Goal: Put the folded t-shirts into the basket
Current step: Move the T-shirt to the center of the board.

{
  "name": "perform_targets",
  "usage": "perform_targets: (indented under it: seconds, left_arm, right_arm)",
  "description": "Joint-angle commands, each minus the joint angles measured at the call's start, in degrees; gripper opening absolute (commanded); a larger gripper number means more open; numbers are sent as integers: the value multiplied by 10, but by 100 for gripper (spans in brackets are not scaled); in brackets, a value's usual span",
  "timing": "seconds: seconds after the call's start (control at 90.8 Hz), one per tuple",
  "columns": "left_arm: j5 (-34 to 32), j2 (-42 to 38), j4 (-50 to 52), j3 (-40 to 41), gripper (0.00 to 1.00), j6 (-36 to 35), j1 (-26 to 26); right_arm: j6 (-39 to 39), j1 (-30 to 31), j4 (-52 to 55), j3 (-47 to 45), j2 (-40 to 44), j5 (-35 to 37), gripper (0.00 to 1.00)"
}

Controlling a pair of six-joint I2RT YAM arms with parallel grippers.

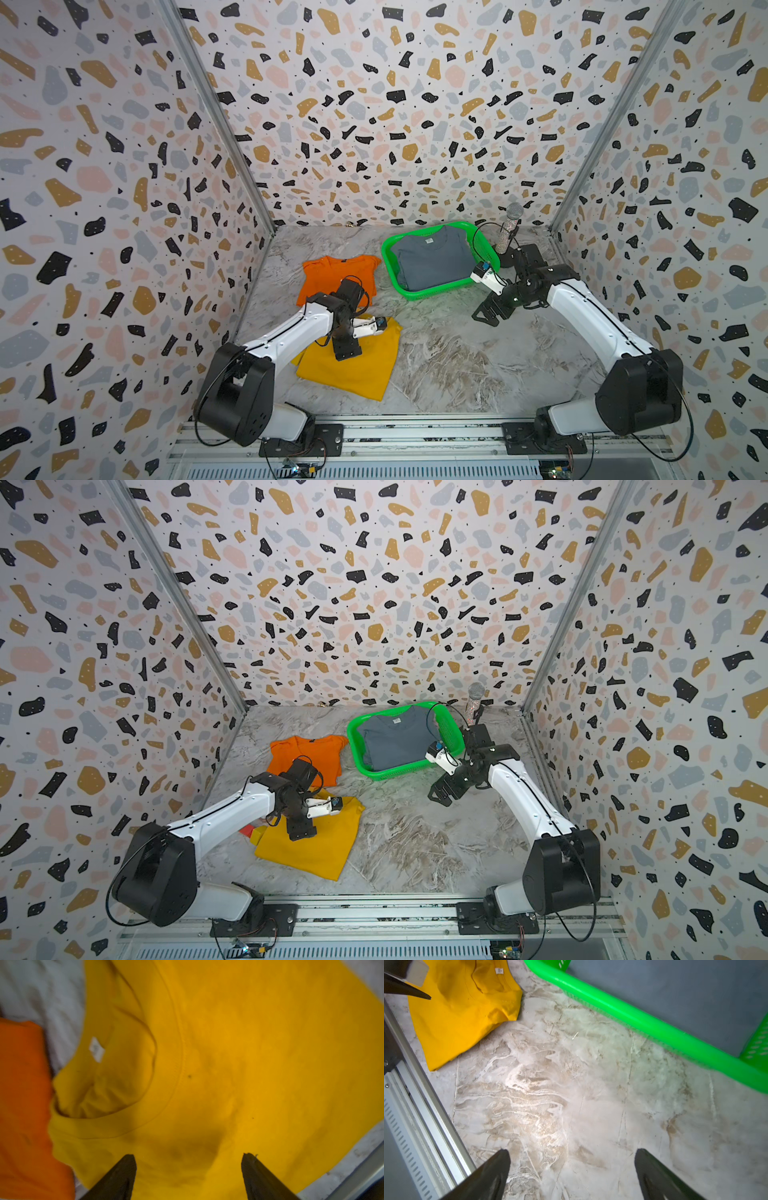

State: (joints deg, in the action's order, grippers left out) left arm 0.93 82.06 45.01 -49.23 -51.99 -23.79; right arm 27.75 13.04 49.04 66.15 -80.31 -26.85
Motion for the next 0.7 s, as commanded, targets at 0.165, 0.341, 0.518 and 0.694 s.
perform_targets:
  seconds: [0.165,0.341,0.518,0.694]
  left_arm:
    - [-8,53,-59,23,73,42,-70]
    - [-7,98,-91,1,70,175,-137]
    - [25,191,-70,-104,67,310,-210]
    - [66,279,-80,-220,67,395,-291]
  right_arm:
    - [11,2,-17,-4,7,44,98]
    - [11,-5,-23,-7,3,61,98]
    - [4,-21,-27,-7,-12,82,98]
    - [-18,-63,-28,6,-29,103,98]
